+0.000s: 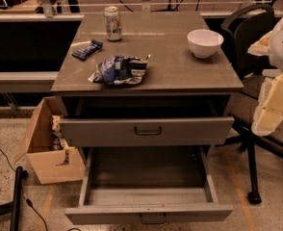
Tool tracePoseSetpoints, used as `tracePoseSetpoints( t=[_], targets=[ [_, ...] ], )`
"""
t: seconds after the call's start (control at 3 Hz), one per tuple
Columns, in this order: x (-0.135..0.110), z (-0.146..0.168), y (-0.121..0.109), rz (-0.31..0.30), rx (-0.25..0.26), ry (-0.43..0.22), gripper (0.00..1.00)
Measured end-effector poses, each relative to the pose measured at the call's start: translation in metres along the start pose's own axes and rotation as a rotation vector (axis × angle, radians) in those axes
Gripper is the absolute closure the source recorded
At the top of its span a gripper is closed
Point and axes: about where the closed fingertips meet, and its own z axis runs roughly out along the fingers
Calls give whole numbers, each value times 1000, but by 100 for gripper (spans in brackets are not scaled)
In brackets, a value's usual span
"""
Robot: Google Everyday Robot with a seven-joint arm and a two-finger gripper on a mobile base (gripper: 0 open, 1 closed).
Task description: Place blue chip bag into white bowl
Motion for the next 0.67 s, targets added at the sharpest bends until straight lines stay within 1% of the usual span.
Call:
tracePoseSetpoints(
  t=[0.33, 0.67],
  targets=[
    [0, 0, 0, 0, 0, 0, 0],
    [-5, 7, -10, 32, 23, -55, 0]
  ],
)
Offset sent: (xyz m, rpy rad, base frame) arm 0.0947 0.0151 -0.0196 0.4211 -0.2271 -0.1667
